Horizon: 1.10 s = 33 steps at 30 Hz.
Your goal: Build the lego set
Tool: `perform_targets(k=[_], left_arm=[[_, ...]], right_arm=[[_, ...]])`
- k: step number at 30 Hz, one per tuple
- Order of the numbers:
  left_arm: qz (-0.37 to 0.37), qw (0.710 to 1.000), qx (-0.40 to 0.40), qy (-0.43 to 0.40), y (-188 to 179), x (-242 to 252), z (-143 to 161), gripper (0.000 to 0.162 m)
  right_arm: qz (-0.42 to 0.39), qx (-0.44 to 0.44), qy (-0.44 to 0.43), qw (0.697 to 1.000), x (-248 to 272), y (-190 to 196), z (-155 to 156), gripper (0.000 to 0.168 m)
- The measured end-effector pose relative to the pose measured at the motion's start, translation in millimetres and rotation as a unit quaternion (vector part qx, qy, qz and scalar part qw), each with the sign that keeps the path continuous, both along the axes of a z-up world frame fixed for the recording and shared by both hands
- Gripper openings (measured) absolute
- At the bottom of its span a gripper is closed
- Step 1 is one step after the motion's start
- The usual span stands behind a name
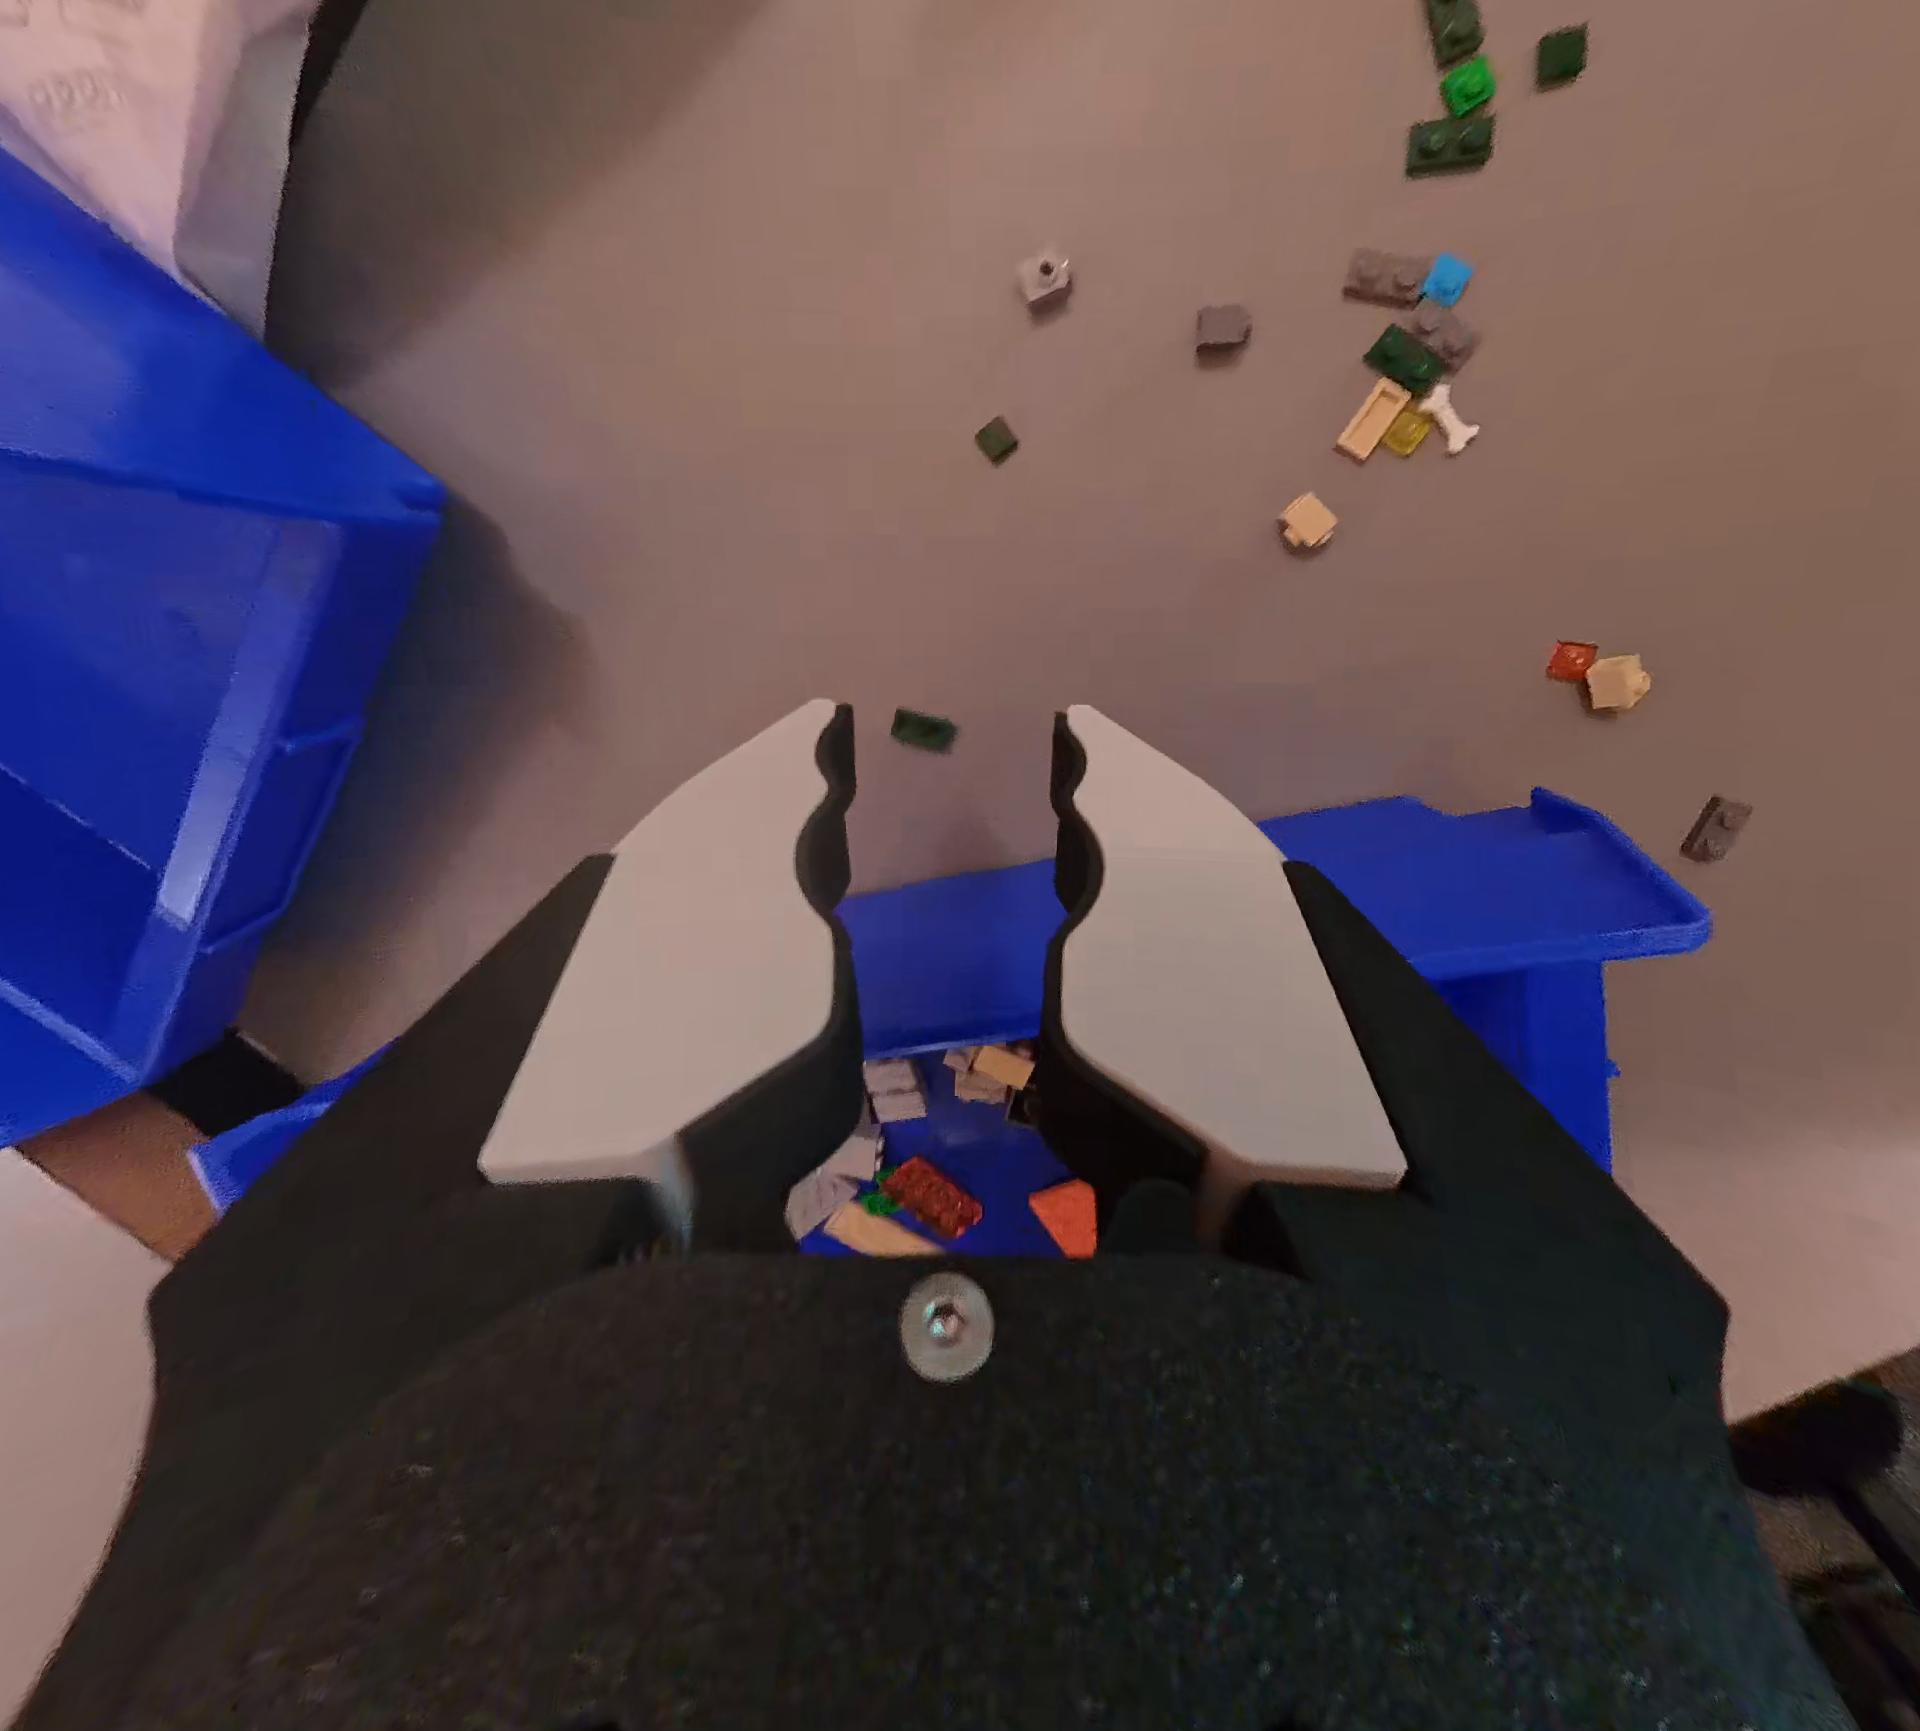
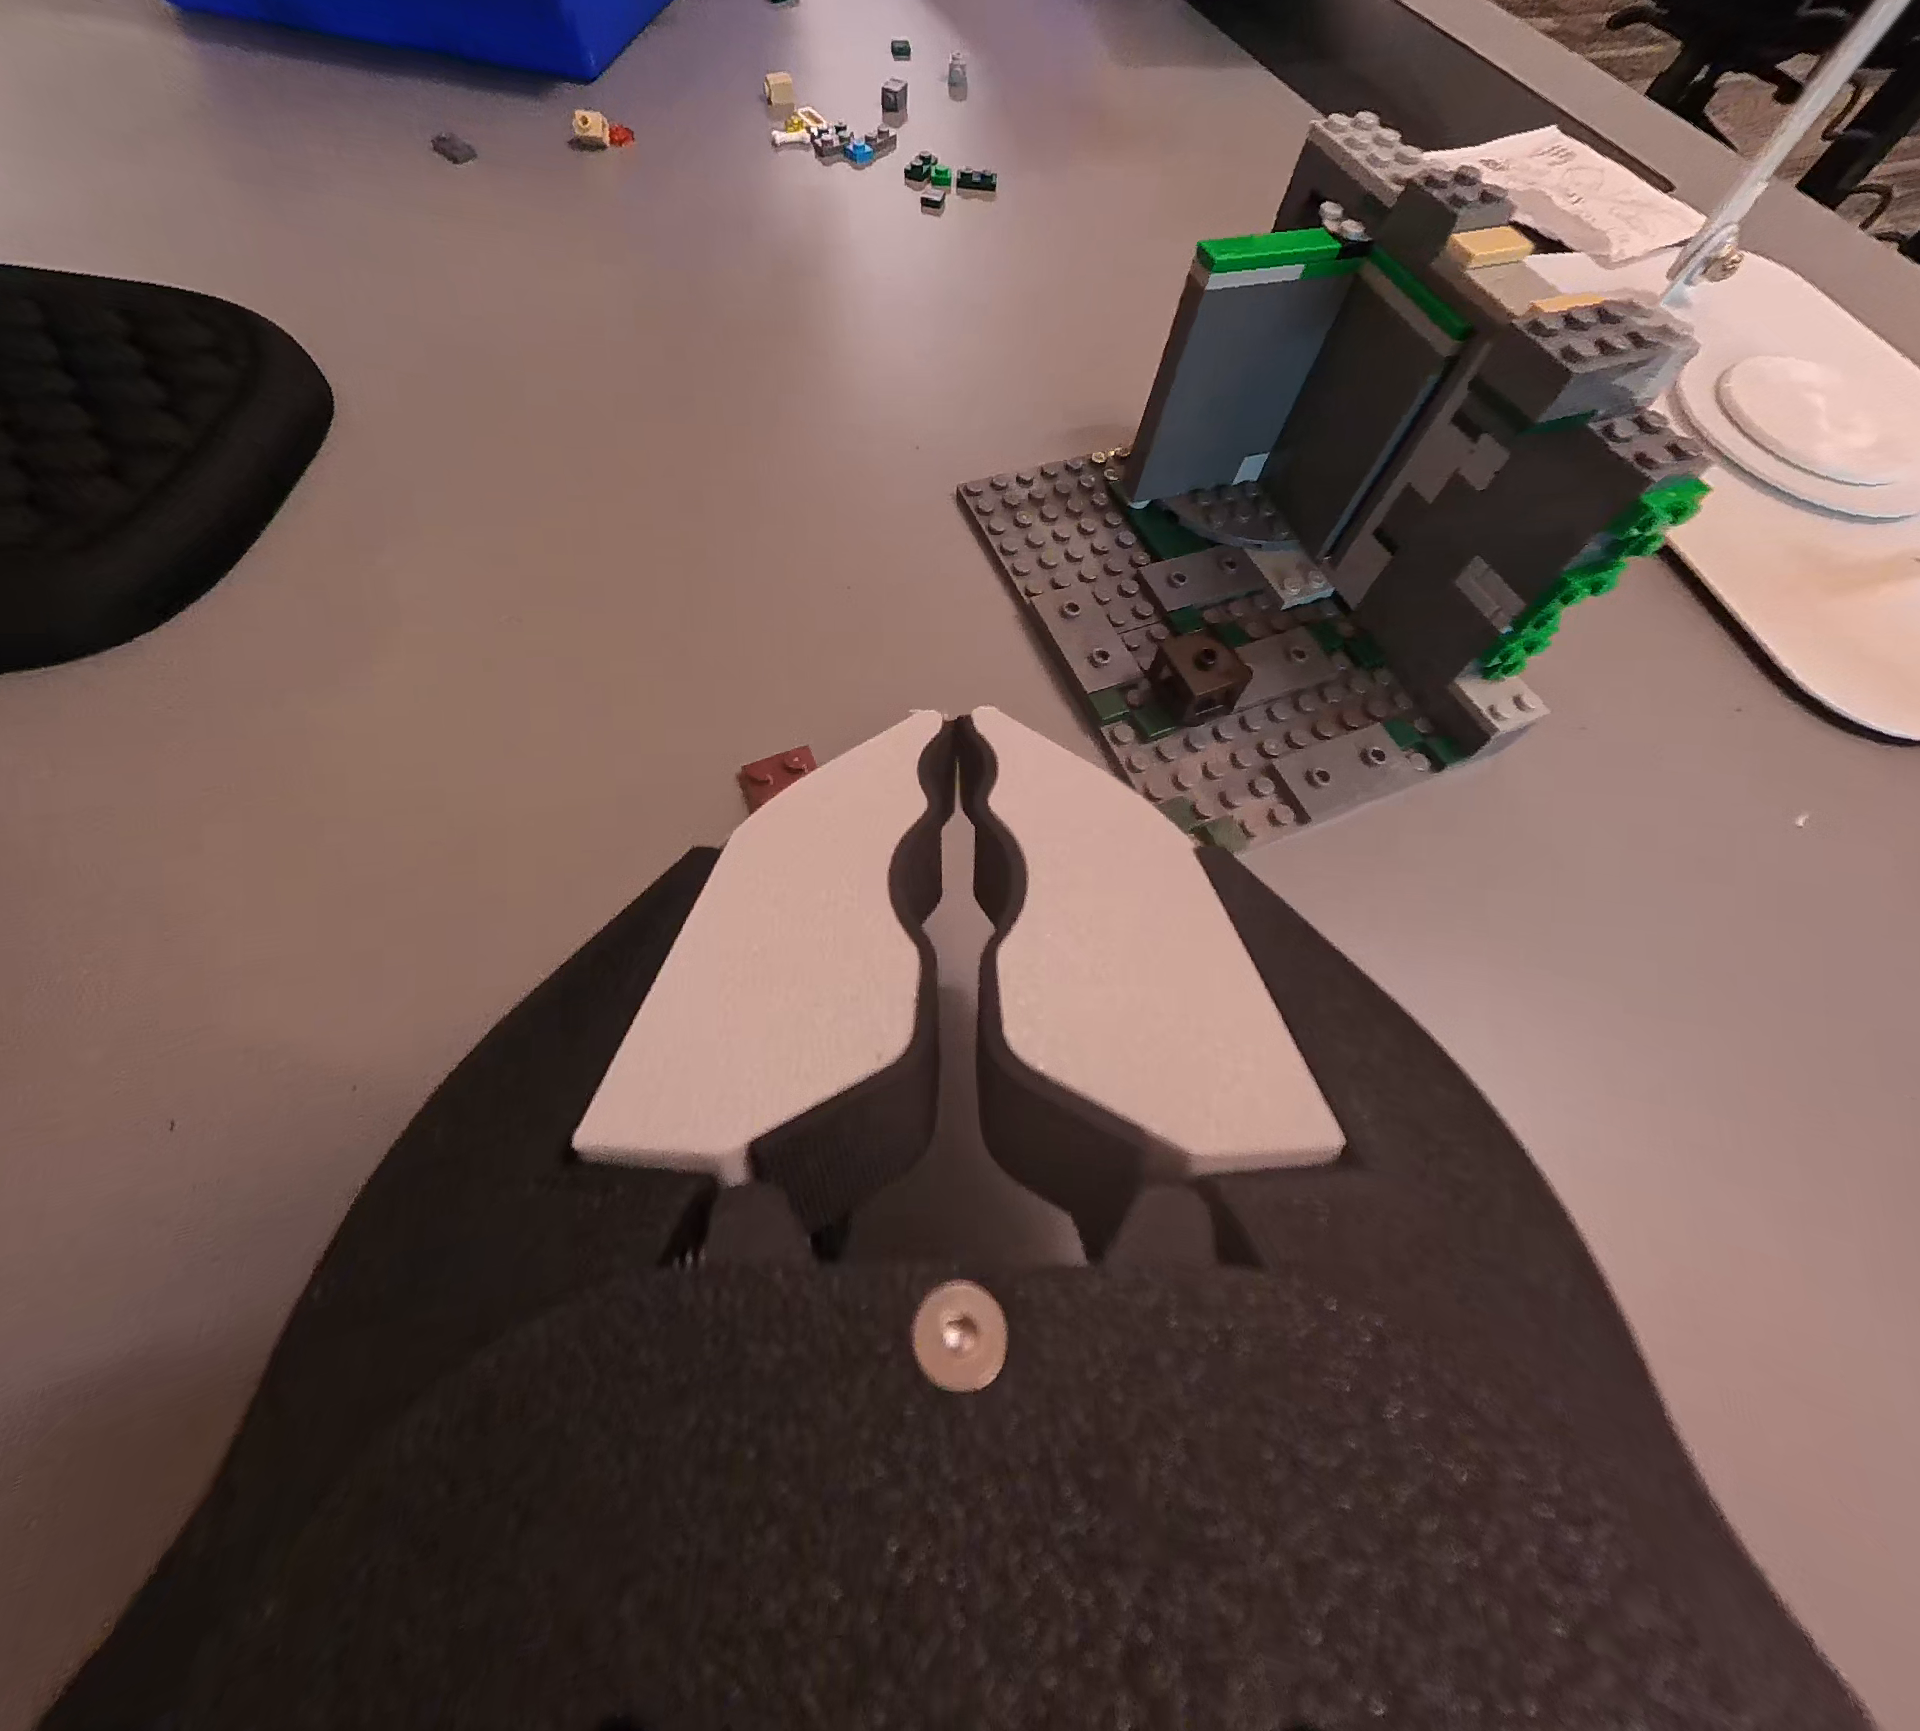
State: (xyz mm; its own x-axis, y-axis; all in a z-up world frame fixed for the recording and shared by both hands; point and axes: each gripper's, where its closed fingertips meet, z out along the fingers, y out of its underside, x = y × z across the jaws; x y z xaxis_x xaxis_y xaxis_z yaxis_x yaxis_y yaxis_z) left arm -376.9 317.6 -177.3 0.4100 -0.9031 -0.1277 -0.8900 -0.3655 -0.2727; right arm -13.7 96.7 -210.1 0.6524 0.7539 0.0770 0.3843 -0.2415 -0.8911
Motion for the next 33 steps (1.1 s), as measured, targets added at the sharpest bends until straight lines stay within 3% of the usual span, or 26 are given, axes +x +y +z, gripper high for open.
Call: perform_targets(k=[6, 9, 14, 17, 24, 33], left_arm=[[-0.019, 0.994, -0.032, 0.099, 7, -5, -5, 0.035], [-0.035, 0.994, -0.026, 0.101, 10, 7, -4, 0.033], [-0.075, 0.996, 0.034, 0.041, 3, 46, 14, 0.021], [-0.099, 0.992, 0.081, -0.01, -14, 71, 31, 0.0], [-0.094, 0.98, 0.15, -0.091, -70, 90, 53, 0.0], [0.012, 0.964, 0.186, -0.191, -123, 54, 53, 0.0]], right_arm=[[0.007, 0.004, -0.019, 1.0, -2, -2, -4, 0.0], [0.008, 0.004, -0.023, 1.0, -2, -3, -5, 0.0], [0.012, 0.005, -0.028, 1.0, -2, -4, -6, 0.0], [0.017, 0.006, -0.03, 0.999, -4, -6, -6, 0.0], [0.023, 0.015, -0.04, 0.999, -6, -8, -4, 0.0], [0.028, 0.023, -0.041, 0.998, -8, -10, -2, 0.0]])
